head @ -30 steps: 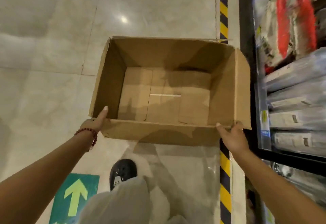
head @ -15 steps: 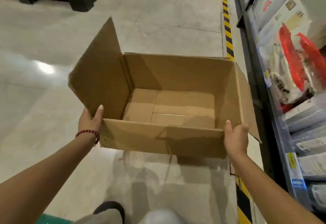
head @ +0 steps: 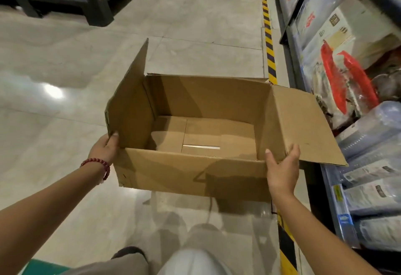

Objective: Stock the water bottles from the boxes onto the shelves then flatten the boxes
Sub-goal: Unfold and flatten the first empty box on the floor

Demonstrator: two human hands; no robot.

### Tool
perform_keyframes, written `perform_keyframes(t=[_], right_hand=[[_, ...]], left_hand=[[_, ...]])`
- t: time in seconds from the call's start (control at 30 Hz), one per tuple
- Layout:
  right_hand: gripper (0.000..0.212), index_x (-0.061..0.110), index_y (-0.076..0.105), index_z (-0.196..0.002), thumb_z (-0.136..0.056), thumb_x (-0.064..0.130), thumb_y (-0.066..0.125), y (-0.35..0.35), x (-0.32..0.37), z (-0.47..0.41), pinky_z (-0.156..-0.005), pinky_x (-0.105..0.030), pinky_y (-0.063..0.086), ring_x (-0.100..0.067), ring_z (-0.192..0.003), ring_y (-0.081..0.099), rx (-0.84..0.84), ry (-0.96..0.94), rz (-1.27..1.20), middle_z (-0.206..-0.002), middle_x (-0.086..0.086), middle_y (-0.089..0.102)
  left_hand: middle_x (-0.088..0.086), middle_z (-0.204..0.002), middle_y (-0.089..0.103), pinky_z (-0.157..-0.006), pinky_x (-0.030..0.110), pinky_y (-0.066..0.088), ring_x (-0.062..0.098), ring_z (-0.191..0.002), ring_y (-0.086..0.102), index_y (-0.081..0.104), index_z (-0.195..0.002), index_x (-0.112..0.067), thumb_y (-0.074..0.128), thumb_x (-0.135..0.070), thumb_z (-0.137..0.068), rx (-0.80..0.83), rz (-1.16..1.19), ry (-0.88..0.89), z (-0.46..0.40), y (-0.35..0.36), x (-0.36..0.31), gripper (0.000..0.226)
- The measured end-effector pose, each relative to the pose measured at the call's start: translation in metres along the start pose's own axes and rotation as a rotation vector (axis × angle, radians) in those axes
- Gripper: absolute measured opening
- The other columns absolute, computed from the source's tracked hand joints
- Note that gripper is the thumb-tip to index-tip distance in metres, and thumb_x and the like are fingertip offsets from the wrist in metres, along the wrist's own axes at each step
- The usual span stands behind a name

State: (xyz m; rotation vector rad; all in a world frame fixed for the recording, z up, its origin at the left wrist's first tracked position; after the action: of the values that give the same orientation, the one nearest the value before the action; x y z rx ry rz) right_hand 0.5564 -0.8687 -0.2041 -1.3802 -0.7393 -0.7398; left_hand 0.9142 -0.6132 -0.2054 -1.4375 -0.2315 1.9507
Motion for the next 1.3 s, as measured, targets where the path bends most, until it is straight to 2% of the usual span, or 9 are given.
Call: perform_keyframes(t=[0.3, 0.43, 0.57, 0.67, 0.77, 0.93, 1.03, 1.13, 1.3], right_hand=[[0.084, 0.023, -0.008, -0.151, -0.094, 0.018, 0.054, -0.004, 0.001, 0.011, -0.1, -0.042, 0.042, -0.032, -0.134, 0.039, 0.108, -0.105, 0.106, -0.157, -0.007, 0.018], [0.094, 0.024, -0.008, -0.15, -0.089, 0.018, 0.063, -0.013, -0.01, 0.013, -0.1, -0.034, 0.038, -0.03, -0.134, 0.037, 0.021, 0.129, -0.192, -0.157, -0.006, 0.018], [0.079, 0.014, 0.008, -0.15, -0.091, 0.019, 0.06, -0.019, -0.024, 0.011, -0.103, -0.035, 0.038, -0.029, -0.129, 0.043, -0.138, 0.308, -0.418, -0.149, -0.012, 0.034], [0.069, 0.011, 0.017, -0.15, -0.093, 0.012, 0.057, -0.018, -0.016, 0.015, -0.104, -0.035, 0.039, -0.028, -0.13, 0.044, -0.121, 0.2, -0.253, -0.145, -0.012, 0.041], [0.067, 0.017, 0.024, -0.148, -0.091, 0.002, 0.057, -0.017, -0.001, 0.019, -0.09, -0.03, 0.046, -0.027, -0.121, 0.053, -0.096, 0.082, -0.152, -0.144, -0.008, 0.043], [0.058, 0.02, 0.044, -0.139, -0.09, -0.01, 0.047, -0.005, 0.022, 0.027, -0.082, -0.025, 0.048, -0.022, -0.129, 0.046, 0.079, -0.253, 0.237, -0.153, 0.003, 0.03], [0.054, 0.019, 0.048, -0.137, -0.09, -0.008, 0.05, -0.003, 0.025, 0.035, -0.098, -0.036, 0.046, -0.024, -0.14, 0.031, 0.178, -0.309, 0.26, -0.157, 0.005, 0.021], [0.051, 0.019, 0.046, -0.138, -0.091, -0.001, 0.051, -0.009, 0.023, 0.037, -0.105, -0.036, 0.039, -0.021, -0.142, 0.027, 0.251, -0.319, 0.222, -0.158, 0.005, 0.018], [0.047, 0.016, 0.047, -0.135, -0.09, 0.004, 0.049, -0.019, 0.023, 0.032, -0.089, -0.03, 0.045, -0.022, -0.123, 0.048, 0.274, -0.311, 0.305, -0.151, 0.004, 0.033]], left_hand=[[0.018, -0.137, 0.049, -0.103, 0.052, 0.038, 0.041, -0.122, 0.045, 0.043, -0.136, -0.006, 0.029, -0.042, -0.1, -0.067, -0.171, 0.015, 0.008, -0.003, -0.001, 0.053], [0.024, -0.127, 0.056, -0.1, 0.054, 0.04, 0.044, -0.115, 0.052, 0.051, -0.127, 0.0, 0.033, -0.043, -0.099, -0.166, -0.159, -0.003, 0.001, -0.031, 0.012, 0.055], [0.024, -0.126, 0.056, -0.099, 0.055, 0.041, 0.044, -0.113, 0.052, 0.051, -0.129, 0.0, 0.034, -0.04, -0.1, -0.16, -0.204, 0.028, 0.006, -0.038, 0.018, 0.053], [0.024, -0.132, 0.052, -0.101, 0.053, 0.037, 0.044, -0.119, 0.048, 0.047, -0.133, 0.0, 0.032, -0.036, -0.101, -0.159, -0.25, 0.079, 0.015, -0.036, 0.007, 0.051], [0.024, -0.133, 0.051, -0.101, 0.053, 0.036, 0.044, -0.12, 0.046, 0.046, -0.133, 0.001, 0.03, -0.036, -0.101, -0.188, -0.25, 0.066, 0.018, -0.042, 0.006, 0.052], [0.021, -0.126, 0.055, -0.093, 0.056, 0.047, 0.043, -0.108, 0.055, 0.049, -0.127, -0.002, 0.033, -0.049, -0.097, -0.142, -0.107, -0.029, 0.013, -0.047, 0.022, 0.057], [0.02, -0.128, 0.054, -0.094, 0.056, 0.046, 0.042, -0.112, 0.054, 0.047, -0.128, -0.004, 0.033, -0.051, -0.096, -0.104, -0.077, -0.074, 0.008, -0.048, 0.028, 0.058], [0.021, -0.13, 0.054, -0.097, 0.054, 0.044, 0.042, -0.115, 0.052, 0.047, -0.132, -0.004, 0.033, -0.049, -0.097, -0.059, -0.155, -0.012, 0.016, -0.047, 0.018, 0.058], [0.023, -0.13, 0.054, -0.098, 0.048, 0.042, 0.041, -0.117, 0.049, 0.05, -0.129, 0.001, 0.032, -0.039, -0.1, -0.018, -0.294, 0.062, 0.029, -0.046, 0.007, 0.053]])
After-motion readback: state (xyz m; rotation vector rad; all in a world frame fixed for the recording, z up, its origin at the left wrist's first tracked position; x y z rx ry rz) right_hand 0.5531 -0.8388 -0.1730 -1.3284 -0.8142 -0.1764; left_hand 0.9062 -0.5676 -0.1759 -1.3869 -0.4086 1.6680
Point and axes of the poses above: each hand's wrist, its own z-axis away from the middle knuckle, its own y-axis out of the palm, x = y × z, the point moved 6 cm from there along -z, towards the middle knuckle
